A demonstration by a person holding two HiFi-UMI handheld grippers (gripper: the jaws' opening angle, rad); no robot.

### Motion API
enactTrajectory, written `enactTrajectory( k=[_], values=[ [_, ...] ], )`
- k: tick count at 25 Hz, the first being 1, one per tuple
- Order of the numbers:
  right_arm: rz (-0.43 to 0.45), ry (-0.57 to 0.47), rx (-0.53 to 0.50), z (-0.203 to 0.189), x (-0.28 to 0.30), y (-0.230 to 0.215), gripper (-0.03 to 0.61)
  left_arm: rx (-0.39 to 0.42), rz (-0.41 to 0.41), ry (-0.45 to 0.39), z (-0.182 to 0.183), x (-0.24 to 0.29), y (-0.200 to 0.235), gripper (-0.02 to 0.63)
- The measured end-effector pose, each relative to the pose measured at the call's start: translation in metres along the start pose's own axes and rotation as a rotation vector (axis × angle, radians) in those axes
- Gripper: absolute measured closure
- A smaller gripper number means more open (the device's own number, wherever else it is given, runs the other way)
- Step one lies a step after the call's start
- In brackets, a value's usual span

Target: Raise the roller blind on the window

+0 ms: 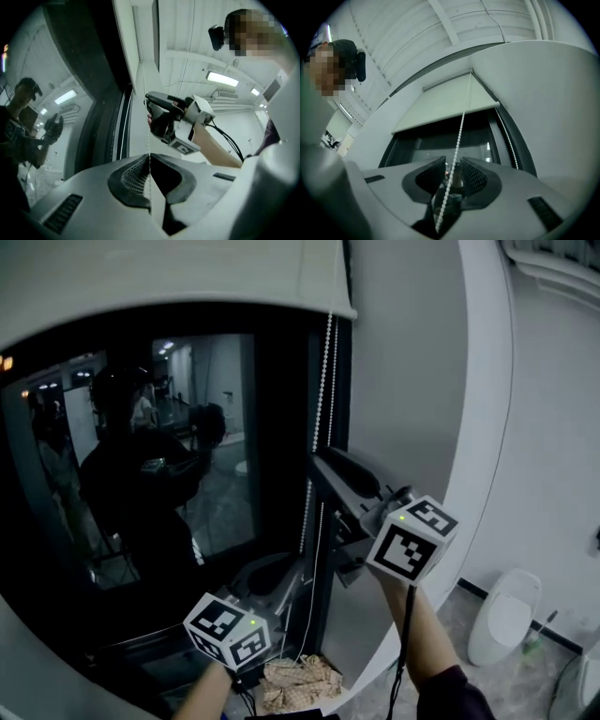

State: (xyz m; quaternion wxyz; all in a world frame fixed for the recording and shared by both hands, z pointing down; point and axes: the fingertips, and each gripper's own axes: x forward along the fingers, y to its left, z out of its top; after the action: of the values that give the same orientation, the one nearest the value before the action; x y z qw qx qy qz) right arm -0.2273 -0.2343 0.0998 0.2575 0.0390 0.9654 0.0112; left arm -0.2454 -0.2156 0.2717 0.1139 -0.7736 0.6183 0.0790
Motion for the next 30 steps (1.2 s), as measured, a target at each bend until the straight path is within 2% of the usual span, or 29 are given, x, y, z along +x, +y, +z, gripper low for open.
enactTrajectory(
  k=[5, 9, 10, 13, 15, 19, 22, 25, 28, 30],
  values=[
    [0.005, -0.06, 0.033, 0.012, 0.009, 0.002, 0.502, 0.022, 0.035, 0.086, -0.033, -0.021, 0.001, 0.594],
    [-0.013, -0.01, 0.012, 0.001, 0.015, 0.003, 0.503, -0.019, 0.024, 0.134, -0.055, -0.032, -0.002, 0.594],
    [-0.018, 0.002, 0.012, -0.003, 0.016, 0.002, 0.543, -0.025, 0.022, 0.14, -0.057, -0.034, -0.003, 0.594],
    [-0.02, 0.007, 0.039, -0.012, 0.015, -0.001, 0.56, -0.003, 0.028, 0.165, -0.061, -0.039, 0.0, 0.594],
    [-0.039, 0.006, 0.025, -0.016, 0.012, -0.003, 0.56, -0.016, 0.015, 0.171, -0.064, -0.044, 0.002, 0.594],
    [-0.092, -0.008, -0.005, -0.006, -0.019, -0.005, 0.56, -0.158, -0.047, 0.112, -0.061, -0.049, -0.002, 0.592],
    [-0.145, 0.005, -0.067, 0.007, -0.051, -0.008, 0.56, -0.17, -0.08, 0.066, -0.046, -0.037, -0.013, 0.592],
    [-0.211, 0.049, -0.126, 0.011, -0.082, -0.019, 0.56, -0.175, -0.146, 0.023, -0.021, -0.009, -0.03, 0.592],
    [-0.284, 0.104, -0.157, 0.004, -0.126, -0.038, 0.56, -0.193, -0.253, -0.016, -0.006, 0.031, -0.064, 0.592],
    [-0.335, 0.141, -0.193, -0.013, -0.168, -0.047, 0.56, -0.2, -0.343, -0.044, -0.012, 0.056, -0.098, 0.592]
  ],
)
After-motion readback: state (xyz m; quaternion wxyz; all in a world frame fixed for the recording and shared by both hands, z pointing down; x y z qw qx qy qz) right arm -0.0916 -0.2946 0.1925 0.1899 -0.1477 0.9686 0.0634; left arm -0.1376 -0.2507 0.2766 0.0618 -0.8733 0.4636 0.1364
